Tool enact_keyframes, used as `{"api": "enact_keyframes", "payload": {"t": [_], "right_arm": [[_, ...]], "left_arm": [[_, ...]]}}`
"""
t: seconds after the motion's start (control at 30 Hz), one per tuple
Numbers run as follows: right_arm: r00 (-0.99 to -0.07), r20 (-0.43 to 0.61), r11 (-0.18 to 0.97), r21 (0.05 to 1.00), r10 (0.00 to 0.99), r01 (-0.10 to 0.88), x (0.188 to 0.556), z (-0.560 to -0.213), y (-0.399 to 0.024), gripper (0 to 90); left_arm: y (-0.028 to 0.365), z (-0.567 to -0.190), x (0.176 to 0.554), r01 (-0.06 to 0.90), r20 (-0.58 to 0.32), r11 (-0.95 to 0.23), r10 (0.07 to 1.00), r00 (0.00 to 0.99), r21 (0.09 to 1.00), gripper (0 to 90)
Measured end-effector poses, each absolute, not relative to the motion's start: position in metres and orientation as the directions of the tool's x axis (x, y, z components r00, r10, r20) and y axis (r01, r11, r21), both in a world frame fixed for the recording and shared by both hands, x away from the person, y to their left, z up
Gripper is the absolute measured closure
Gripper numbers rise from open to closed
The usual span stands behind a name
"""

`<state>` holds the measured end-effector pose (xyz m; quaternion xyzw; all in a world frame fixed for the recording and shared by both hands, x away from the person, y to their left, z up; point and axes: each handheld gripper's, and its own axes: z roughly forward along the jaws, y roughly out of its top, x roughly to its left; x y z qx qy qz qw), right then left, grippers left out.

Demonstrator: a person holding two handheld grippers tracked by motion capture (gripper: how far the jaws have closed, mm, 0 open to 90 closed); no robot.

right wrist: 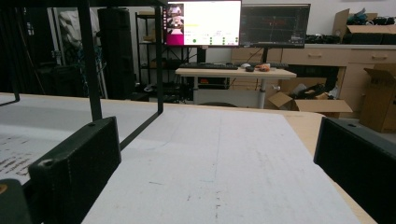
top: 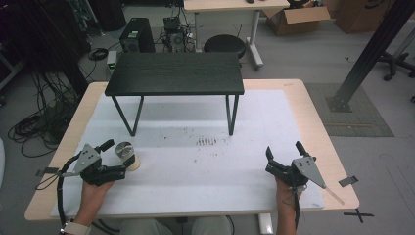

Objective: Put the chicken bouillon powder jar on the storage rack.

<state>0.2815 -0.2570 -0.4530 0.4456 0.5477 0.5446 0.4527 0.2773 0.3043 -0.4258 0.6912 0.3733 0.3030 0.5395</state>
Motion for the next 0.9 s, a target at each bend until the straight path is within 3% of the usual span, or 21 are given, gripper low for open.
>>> {"api": "enact_keyframes", "payload": {"t": [0.9], "right_arm": [[-0.194, -0.010, 0.009, 1.000, 0.981, -0.003, 0.2816, -0.4530, -0.2570, 0.8]], "left_arm": [[0.3041, -0.4330, 0.2863, 0.229, 0.011, -0.176, 0.814, 0.580, 0.957, 25.2]]}}
